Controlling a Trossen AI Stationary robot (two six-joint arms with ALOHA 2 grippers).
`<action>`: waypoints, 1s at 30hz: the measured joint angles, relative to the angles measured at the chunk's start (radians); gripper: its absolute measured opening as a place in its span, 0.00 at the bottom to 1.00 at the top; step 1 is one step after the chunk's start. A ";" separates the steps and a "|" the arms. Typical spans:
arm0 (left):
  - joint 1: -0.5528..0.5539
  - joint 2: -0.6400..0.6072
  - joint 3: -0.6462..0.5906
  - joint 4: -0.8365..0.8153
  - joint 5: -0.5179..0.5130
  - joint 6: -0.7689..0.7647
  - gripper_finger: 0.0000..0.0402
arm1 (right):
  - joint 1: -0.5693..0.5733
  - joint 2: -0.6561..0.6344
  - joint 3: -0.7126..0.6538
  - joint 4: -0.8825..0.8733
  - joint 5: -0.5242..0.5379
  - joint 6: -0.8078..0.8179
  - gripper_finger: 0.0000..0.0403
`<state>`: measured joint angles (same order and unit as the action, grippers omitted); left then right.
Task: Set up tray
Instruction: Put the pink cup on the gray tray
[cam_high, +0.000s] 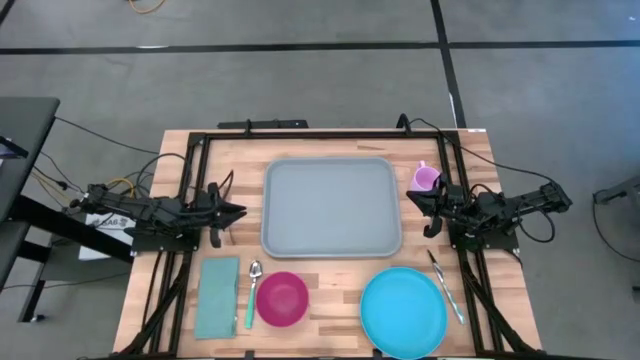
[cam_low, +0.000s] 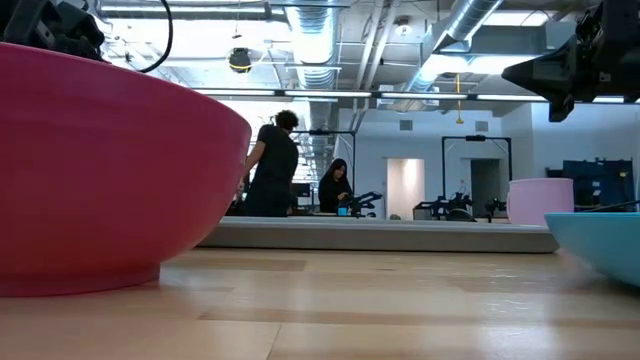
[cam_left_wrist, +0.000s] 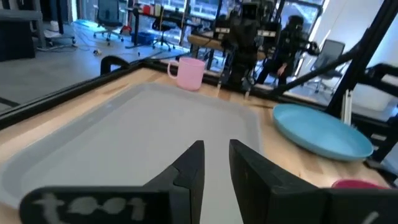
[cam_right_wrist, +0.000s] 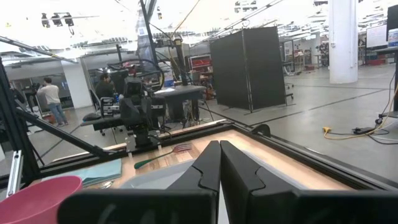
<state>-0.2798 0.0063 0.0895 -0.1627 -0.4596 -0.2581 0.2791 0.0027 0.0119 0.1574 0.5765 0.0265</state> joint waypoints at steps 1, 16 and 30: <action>0.000 0.000 0.000 -0.001 0.000 0.000 0.16 | 0.000 0.000 0.000 0.000 0.000 0.000 0.00; 0.000 0.000 0.003 0.018 -0.238 -0.078 0.16 | 0.000 0.000 0.000 0.000 0.000 0.000 0.00; 0.000 0.000 0.006 0.155 -0.352 0.073 0.16 | 0.000 0.000 0.000 0.013 0.000 0.057 0.00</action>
<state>-0.2794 0.0063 0.0956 -0.0074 -0.8119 -0.1850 0.2787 0.0029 0.0117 0.1703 0.5762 0.0836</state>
